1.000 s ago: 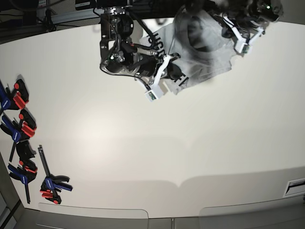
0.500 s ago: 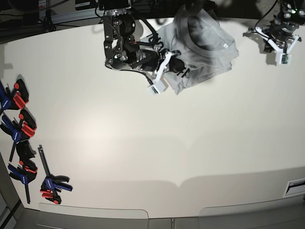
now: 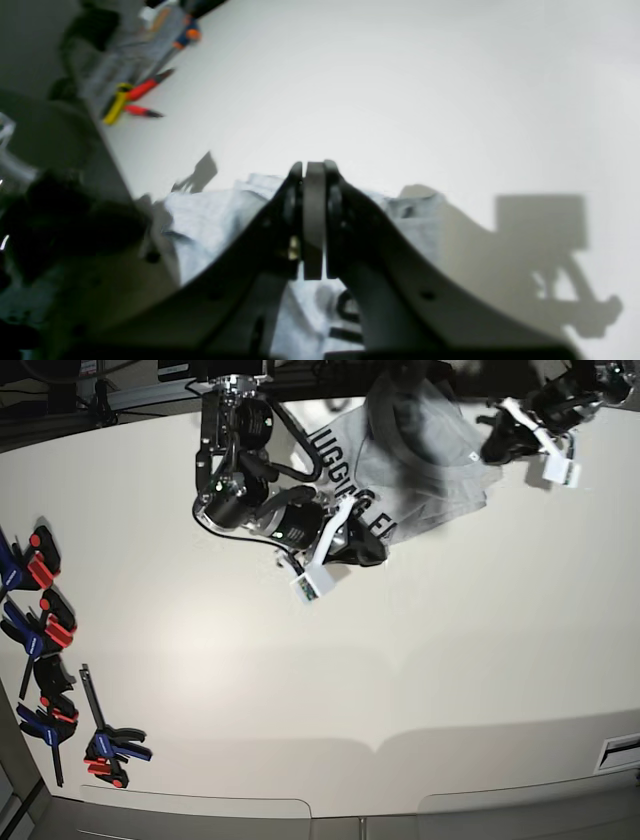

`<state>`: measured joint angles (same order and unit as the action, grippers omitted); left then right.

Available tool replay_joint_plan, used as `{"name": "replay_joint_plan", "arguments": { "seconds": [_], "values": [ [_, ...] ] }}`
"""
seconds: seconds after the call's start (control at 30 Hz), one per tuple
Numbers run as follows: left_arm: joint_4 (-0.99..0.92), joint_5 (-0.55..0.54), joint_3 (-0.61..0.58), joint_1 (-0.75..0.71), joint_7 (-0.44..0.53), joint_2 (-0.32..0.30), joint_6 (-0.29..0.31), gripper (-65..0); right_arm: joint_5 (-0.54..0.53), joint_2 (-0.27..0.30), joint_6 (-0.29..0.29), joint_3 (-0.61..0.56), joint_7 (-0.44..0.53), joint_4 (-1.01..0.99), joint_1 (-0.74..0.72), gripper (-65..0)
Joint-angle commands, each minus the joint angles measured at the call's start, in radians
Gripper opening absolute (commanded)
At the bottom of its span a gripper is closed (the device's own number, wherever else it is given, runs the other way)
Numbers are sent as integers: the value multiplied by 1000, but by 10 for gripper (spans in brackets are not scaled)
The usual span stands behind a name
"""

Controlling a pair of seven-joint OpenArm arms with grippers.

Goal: Fold the T-shirt properly

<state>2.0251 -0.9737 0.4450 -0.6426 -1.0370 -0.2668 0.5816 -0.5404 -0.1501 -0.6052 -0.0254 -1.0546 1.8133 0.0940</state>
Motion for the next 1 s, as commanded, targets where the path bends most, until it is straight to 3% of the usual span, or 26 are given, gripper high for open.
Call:
{"name": "replay_joint_plan", "arguments": {
  "seconds": [0.0, 0.13, 0.4, 0.5, 0.6, 0.73, 0.87, 0.97],
  "values": [
    [18, -64, -35, 0, 3, -11, 36, -650, 11, -7, 14, -4, 25, 17, -13, -650],
    [18, -67, -219, 2, -7, -11, 52, -650, 131, -7, 93, -4, 46, 8, -13, -650],
    [18, 26, -494, 47, -10, -10, 52, -650, 98, -7, 89, -18, 43, -77, -13, -650],
    [18, 141, -541, 50, 13, -10, 46, -650, 49, -7, 73, -54, 45, -142, -12, -650],
    [18, 312, -550, 50, 62, -11, -88, -650, 49, -7, 63, -101, 61, -231, -13, -650],
    [18, 501, -549, 50, 57, -16, -209, -650, 118, -7, 67, -131, 101, -328, -13, -650],
    [18, 566, -549, 49, -14, -55, -246, -650, 232, -7, 122, -131, 110, -352, -13, -650],
    [18, 574, -549, 41, -26, -90, -262, -650, 253, -7, 136, -131, 112, -352, -20, -650]
  ]
}}
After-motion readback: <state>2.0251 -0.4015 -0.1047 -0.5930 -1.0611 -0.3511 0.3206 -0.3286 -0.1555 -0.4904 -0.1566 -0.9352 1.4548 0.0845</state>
